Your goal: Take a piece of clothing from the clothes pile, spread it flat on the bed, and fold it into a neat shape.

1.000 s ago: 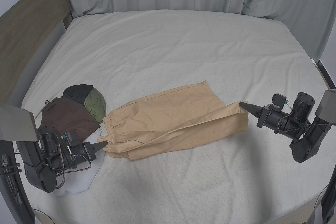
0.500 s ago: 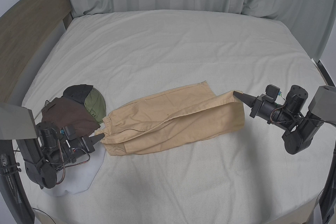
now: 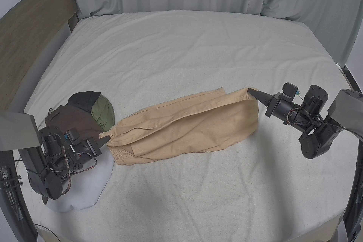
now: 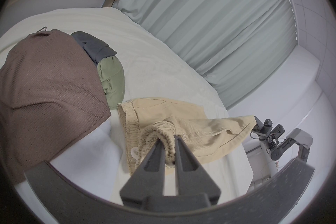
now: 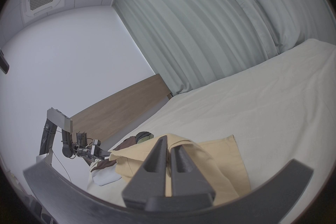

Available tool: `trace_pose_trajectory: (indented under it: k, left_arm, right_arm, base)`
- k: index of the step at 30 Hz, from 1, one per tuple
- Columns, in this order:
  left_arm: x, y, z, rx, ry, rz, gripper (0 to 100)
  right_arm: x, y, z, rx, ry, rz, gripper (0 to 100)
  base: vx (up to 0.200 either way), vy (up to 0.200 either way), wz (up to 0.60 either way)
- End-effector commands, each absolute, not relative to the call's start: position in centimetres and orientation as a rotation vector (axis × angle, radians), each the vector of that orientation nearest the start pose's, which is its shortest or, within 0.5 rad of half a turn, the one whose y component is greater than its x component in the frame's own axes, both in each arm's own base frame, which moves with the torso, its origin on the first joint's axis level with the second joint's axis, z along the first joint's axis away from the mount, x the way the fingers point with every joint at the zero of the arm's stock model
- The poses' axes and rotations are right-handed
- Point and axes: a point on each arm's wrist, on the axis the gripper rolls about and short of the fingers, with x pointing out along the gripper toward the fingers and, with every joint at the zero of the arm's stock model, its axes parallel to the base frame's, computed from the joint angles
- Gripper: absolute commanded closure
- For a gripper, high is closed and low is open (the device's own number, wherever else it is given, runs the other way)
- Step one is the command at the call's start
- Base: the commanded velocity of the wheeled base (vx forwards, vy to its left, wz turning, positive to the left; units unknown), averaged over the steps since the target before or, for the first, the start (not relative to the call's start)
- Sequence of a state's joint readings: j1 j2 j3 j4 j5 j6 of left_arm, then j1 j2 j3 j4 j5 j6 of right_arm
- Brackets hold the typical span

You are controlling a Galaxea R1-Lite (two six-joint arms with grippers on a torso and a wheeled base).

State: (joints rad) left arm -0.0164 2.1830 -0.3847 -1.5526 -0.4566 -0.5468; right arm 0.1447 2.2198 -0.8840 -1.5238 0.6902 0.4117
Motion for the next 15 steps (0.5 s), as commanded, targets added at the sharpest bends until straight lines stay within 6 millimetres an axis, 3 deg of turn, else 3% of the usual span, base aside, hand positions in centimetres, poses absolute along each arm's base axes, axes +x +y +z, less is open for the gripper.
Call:
trace_pose_trajectory:
  k: [1, 9, 15]
  left_arm:
    - [30.7, -2.0, 3.6, -0.598, 0.355, -0.399, 100]
    - [31.0, -2.3, 3.4, -0.599, 0.353, -0.391, 100]
    - [31.4, -2.6, 3.4, -0.598, 0.345, -0.392, 100]
  right_arm:
    - [39.1, 6.9, 10.4, 0.335, -0.020, 0.852, 100]
    - [39.8, 6.8, 9.7, 0.338, -0.011, 0.848, 100]
    - [41.6, 7.2, 9.0, 0.334, -0.029, 0.852, 100]
  base:
    - [0.000, 0.000, 0.00]
    - [0.000, 0.000, 0.00]
    - [0.000, 0.000, 0.00]
